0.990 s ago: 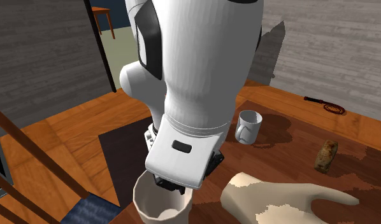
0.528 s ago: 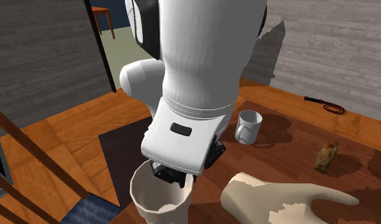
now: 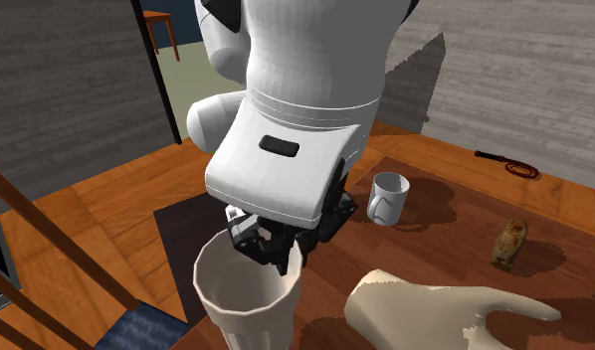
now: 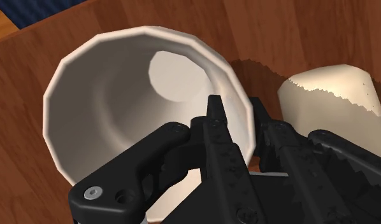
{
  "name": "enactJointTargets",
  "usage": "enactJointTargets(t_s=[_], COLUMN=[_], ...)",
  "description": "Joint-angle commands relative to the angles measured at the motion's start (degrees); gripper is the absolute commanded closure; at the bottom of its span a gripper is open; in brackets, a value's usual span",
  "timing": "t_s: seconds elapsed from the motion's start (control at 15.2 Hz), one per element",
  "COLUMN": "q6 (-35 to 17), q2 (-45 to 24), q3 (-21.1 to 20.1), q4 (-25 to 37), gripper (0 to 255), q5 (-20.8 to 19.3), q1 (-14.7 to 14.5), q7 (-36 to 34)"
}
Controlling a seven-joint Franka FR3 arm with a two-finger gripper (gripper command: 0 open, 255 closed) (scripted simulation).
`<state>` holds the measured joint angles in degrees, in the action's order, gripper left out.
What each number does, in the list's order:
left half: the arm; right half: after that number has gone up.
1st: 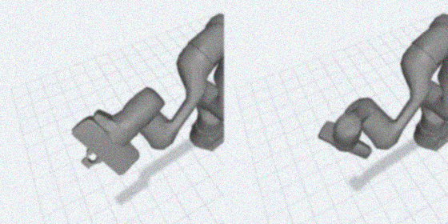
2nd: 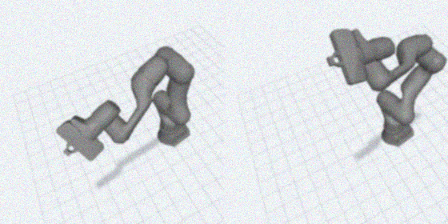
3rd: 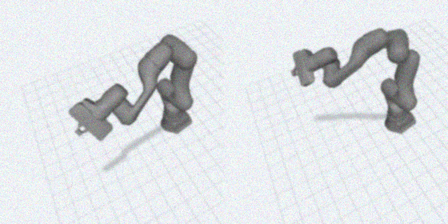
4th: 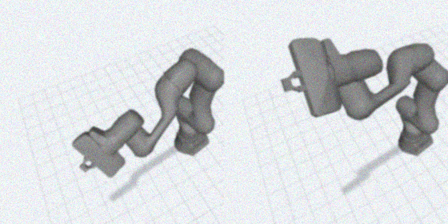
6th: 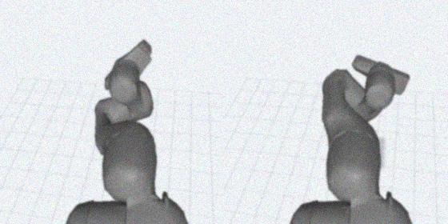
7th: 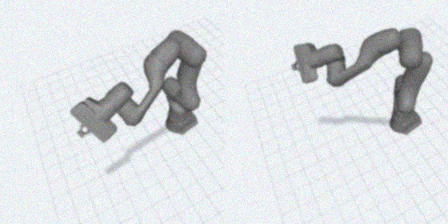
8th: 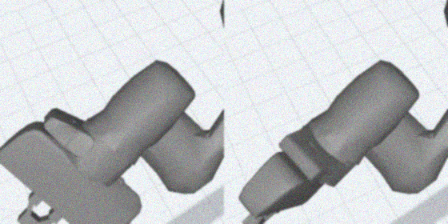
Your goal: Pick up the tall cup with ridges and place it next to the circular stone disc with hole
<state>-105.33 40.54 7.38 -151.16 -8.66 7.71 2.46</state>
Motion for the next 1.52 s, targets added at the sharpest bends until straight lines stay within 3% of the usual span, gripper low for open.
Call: enactJointTargets(t_s=[0.0, 1.45], q6=[1.91, 18.62], q2=[0.48, -0.11], q3=[-0.22, -1.49], q4=[1.44, 18.76], gripper=[255, 255], q5=[0.2, 1.42], q1=[-0.08, -0.5], q7=[0.05, 1.19])
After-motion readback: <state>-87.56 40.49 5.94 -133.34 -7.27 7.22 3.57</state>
